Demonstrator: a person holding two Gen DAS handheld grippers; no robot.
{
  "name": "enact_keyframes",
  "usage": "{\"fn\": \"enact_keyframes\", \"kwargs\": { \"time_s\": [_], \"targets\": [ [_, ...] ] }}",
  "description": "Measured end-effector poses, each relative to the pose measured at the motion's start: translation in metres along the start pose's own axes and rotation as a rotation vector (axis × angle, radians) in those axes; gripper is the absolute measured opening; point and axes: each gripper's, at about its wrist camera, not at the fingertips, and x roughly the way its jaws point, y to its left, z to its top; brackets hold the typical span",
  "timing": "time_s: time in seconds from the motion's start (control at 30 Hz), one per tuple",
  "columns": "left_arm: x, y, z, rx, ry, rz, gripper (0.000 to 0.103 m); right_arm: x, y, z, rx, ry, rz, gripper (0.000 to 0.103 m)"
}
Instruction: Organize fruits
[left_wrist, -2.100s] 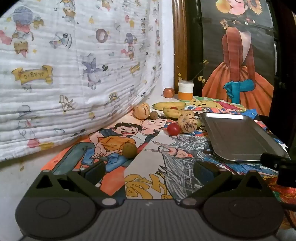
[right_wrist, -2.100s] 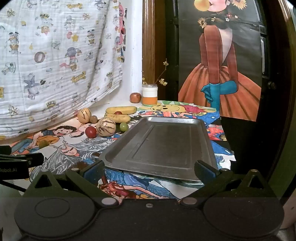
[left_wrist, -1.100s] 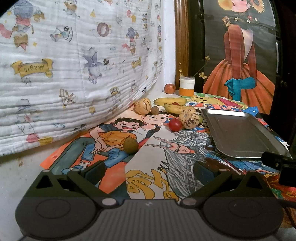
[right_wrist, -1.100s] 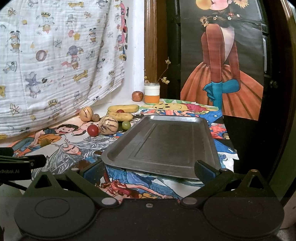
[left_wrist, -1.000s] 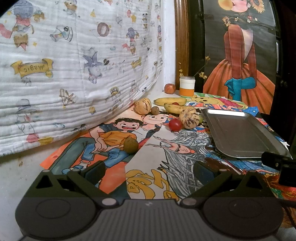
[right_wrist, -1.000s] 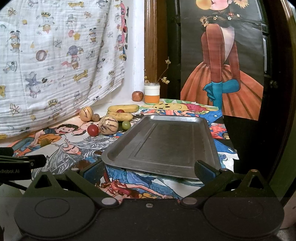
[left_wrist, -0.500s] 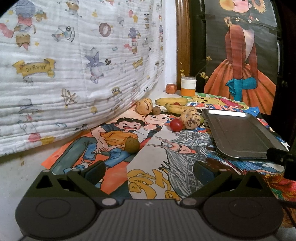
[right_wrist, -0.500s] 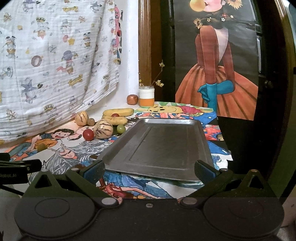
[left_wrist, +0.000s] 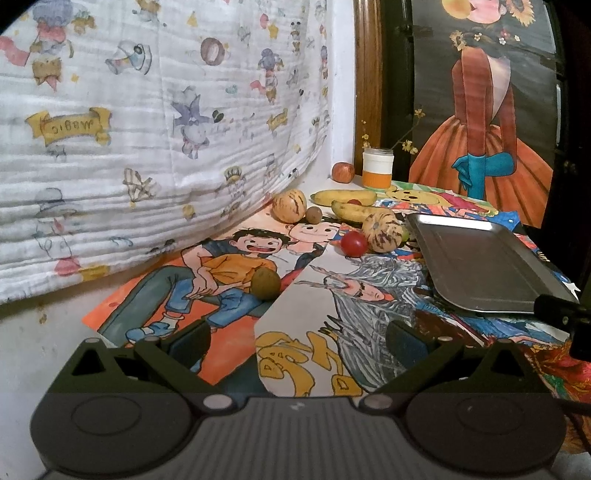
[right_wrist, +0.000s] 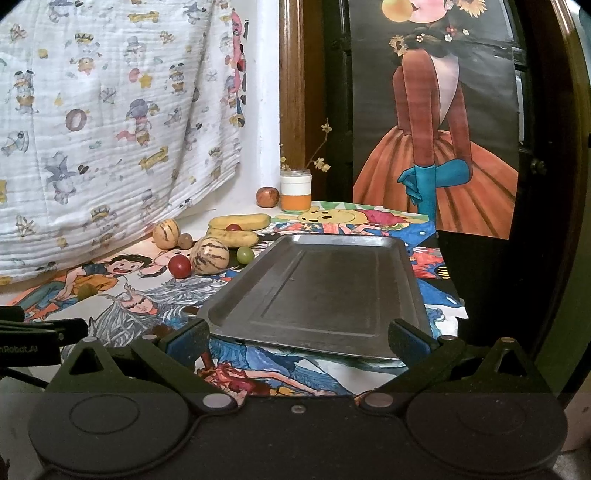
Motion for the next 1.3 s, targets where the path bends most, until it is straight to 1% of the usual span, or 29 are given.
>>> {"fn": "enact_keyframes", "kwargs": {
  "time_s": [0.77, 0.87, 1.3],
  "targets": [
    [0.0001, 0.0028, -0.0012, -0.020, 0.009, 0.004, 0.103, 0.0011, 0.0005, -0.0009, 0.001, 0.005, 0.001, 0.103],
    [0.0009, 0.0032, -0.0014, -0.025, 0.017, 0.003, 0.103, 0.0008, 0.0008, -0.0020, 0.002, 0.010, 0.015, 0.103],
    [0.0022, 0.0055, -0.0019, -0.041, 0.027, 0.006, 0.103, -0.0003, 0.0017, -0.0002, -0.001, 0.013, 0.026, 0.103]
  ]
}}
